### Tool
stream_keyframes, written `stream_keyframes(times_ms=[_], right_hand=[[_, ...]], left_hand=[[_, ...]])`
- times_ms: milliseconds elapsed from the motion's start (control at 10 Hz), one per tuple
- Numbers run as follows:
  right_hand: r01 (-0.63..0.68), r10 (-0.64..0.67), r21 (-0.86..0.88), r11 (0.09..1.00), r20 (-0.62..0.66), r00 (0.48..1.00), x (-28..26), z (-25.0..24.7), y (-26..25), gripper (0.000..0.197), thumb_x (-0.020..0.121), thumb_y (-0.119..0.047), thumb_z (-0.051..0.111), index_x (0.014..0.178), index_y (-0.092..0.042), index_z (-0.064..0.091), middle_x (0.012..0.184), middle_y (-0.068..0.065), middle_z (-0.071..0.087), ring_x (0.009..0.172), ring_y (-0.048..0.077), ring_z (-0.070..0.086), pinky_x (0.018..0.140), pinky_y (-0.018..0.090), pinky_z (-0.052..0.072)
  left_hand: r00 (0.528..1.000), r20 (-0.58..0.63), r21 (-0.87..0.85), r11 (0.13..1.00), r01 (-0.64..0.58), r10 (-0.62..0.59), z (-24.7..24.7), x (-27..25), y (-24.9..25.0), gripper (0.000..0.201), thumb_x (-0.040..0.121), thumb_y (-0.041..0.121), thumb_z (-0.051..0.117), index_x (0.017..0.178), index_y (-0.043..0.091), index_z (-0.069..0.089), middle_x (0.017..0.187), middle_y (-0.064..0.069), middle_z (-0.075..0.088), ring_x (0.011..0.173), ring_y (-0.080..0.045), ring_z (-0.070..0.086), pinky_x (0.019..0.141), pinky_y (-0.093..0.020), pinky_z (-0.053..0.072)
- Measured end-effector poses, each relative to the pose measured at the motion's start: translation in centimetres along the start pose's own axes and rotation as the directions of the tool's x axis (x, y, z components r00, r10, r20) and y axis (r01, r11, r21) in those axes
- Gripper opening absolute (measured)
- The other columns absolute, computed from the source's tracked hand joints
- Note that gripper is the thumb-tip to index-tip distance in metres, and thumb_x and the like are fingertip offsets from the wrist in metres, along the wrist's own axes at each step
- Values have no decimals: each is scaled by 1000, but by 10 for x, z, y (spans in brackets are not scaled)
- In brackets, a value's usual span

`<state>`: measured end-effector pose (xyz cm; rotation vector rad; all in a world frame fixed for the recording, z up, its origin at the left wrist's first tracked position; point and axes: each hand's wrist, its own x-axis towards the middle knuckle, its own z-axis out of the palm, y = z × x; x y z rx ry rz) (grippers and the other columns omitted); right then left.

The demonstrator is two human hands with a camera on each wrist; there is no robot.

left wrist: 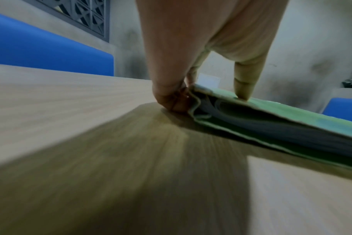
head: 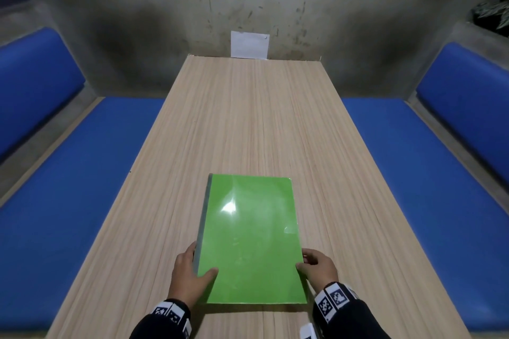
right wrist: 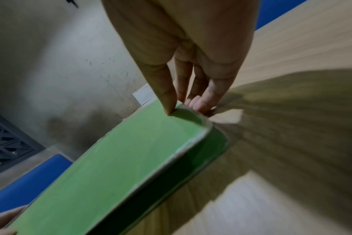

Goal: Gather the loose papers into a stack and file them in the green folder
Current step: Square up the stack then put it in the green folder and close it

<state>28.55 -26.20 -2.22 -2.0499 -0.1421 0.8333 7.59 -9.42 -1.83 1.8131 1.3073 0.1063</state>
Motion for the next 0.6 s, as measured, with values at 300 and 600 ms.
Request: stream_keyframes(times_ms=[300,600], right_hand=[[-6,7,79,997,-9,1000,-5,6,7,29,80,6,59,103,-11,65,80,-6,64,94,26,63,91,34,50],[0,3,105,994,-22,1000,-13,-1,-1,38,82,-5,63,119,-9,56,88,1,56,86,23,55,88,37,49]], left_hand=[[999,-36,38,999,14,-13,6,5,-6,88,75,31,71,145,14,21,139,-14,35,127,-28,39,109,-41,35],[995,-95,-39,999,22,-26,-2,0,-9,98,71,44,73,147,24,15,146,-14,24,131,-33,38,109,-47,35]])
